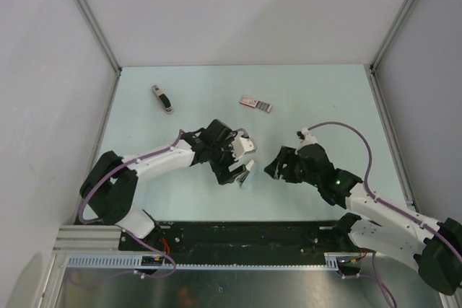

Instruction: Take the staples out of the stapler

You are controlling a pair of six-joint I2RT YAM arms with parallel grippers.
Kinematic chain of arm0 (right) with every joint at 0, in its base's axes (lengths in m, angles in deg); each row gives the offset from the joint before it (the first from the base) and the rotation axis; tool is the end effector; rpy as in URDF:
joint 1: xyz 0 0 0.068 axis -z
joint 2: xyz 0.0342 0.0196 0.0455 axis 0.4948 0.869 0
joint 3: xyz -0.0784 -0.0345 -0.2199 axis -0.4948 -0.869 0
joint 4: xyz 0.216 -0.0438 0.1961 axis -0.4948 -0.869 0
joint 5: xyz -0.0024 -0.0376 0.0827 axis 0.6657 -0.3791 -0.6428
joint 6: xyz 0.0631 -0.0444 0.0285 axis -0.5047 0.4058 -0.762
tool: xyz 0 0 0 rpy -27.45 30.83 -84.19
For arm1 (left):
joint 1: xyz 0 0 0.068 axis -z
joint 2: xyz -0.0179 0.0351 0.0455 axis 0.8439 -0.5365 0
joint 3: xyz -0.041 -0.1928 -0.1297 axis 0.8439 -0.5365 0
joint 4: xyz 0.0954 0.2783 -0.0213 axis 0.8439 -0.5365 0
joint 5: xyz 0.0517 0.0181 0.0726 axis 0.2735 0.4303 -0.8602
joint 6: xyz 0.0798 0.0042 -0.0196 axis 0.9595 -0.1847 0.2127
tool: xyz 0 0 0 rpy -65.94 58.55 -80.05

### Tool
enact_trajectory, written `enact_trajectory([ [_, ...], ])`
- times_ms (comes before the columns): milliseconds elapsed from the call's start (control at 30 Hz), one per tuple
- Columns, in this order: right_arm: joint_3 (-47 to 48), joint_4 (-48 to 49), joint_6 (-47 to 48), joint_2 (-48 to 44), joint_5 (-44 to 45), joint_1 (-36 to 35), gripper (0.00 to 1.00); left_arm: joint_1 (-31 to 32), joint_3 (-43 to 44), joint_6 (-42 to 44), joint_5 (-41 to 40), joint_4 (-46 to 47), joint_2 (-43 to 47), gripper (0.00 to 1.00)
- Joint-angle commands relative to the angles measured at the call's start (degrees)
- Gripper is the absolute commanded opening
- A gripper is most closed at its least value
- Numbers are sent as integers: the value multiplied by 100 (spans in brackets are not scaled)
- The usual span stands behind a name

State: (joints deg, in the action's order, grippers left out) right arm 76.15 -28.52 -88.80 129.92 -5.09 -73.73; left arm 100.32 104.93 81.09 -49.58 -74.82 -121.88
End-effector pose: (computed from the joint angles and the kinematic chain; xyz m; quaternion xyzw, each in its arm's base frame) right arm 0.2083 0.2005 0.1630 0.0038 0.8758 0.3313 0.3509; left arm 0.2393 -0.2478 0.1099 0.5536 0.7841 -0.1721 0.2215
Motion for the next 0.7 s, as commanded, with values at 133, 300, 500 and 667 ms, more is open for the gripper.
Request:
enact_trajectory([
  [133, -353, -566, -9, -590, -255, 670, 66, 91, 448, 88, 467, 473, -501, 89],
  [300, -356, -612, 46, -585, -463, 969, 65, 196, 346, 148, 569, 472, -618, 86],
  [500, -356, -568, 102, -616, -694, 1232, 65, 248, 264, 256, 408, 473, -752, 80],
  [667, -350, -428, 106, -574, -835, 1328, 65, 254, 271, 335, 211, 480, -883, 69],
])
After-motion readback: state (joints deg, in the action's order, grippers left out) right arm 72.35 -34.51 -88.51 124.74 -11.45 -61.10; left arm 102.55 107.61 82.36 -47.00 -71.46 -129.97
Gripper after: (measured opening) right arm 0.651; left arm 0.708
